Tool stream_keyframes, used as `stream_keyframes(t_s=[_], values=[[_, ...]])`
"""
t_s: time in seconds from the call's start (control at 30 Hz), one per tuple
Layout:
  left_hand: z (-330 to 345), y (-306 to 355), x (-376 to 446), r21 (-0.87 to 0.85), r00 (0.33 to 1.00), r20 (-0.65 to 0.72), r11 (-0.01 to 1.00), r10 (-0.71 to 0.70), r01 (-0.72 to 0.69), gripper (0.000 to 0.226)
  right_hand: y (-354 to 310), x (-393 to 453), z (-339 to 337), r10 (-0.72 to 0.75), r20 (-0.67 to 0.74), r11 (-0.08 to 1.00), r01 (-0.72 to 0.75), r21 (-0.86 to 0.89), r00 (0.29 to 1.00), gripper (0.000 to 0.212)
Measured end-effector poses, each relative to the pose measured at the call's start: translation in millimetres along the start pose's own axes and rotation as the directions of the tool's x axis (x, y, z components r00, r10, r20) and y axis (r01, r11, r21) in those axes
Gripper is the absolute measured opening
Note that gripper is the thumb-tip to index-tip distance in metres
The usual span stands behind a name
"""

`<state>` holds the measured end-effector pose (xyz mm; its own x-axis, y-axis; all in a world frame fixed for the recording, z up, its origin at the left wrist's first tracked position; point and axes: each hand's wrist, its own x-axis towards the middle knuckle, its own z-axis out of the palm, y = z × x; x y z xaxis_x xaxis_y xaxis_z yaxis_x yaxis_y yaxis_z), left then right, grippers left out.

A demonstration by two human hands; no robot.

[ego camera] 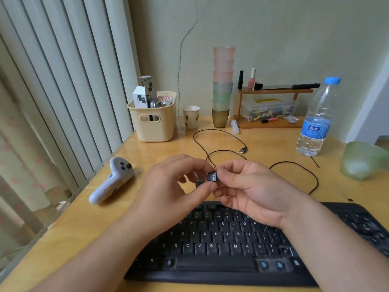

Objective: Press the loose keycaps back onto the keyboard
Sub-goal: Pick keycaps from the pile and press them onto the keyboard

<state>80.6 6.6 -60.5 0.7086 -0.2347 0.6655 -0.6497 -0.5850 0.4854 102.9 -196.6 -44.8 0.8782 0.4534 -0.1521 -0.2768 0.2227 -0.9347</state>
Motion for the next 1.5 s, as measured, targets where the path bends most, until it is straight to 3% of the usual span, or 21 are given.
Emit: stream_keyframes(t_s=[0.17,0.3,0.43,0.53,0.73,0.93,1.03,1.2,1.5], values=[[1,2,-1,-0.026,0.996,-0.066,0.998,-0.06,0.059,0.027,-1,-1,2,-0.023,0.024,0.999,0.022,0.03,0.999,0.027],[-1,0,0,0.034,0.997,-0.076,0.999,-0.029,0.032,0.02,-1,-2,2,-0.038,0.031,0.999,0.037,0.03,0.999,0.031],[-3,-6,1,0.041,0.999,-0.019,0.999,-0.028,0.029,0.026,2,-3,4,-0.15,-0.034,0.973,0.141,-0.182,0.988,0.029],[-4,-6,0,0.032,0.998,0.018,0.998,-0.06,0.059,0.031,5,-3,5,-0.304,-0.086,0.875,0.243,-0.419,0.949,0.031],[-4,-7,-1,-0.086,0.98,0.055,0.977,-0.189,0.193,0.023,9,-1,5,-0.375,-0.063,0.772,0.274,-0.573,0.925,0.032],[-5,-9,1,-0.013,0.964,0.082,0.967,-0.254,0.256,0.008,9,-1,5,-0.477,-0.076,0.657,0.299,-0.692,0.875,0.032],[-6,-10,1,0.045,0.952,0.138,0.962,-0.274,0.27,0.017,8,-3,5,-0.542,-0.037,0.551,0.322,-0.77,0.839,0.034],[-6,-5,1,-0.027,0.935,0.204,0.954,-0.288,0.3,0.017,9,-1,3,-0.609,0.025,0.39,0.327,-0.861,0.793,0.028],[-8,-6,1,-0.024,0.934,0.22,0.955,-0.283,0.295,0.015,13,-2,3,-0.642,0.132,0.236,0.359,-0.903,0.755,0.017]])
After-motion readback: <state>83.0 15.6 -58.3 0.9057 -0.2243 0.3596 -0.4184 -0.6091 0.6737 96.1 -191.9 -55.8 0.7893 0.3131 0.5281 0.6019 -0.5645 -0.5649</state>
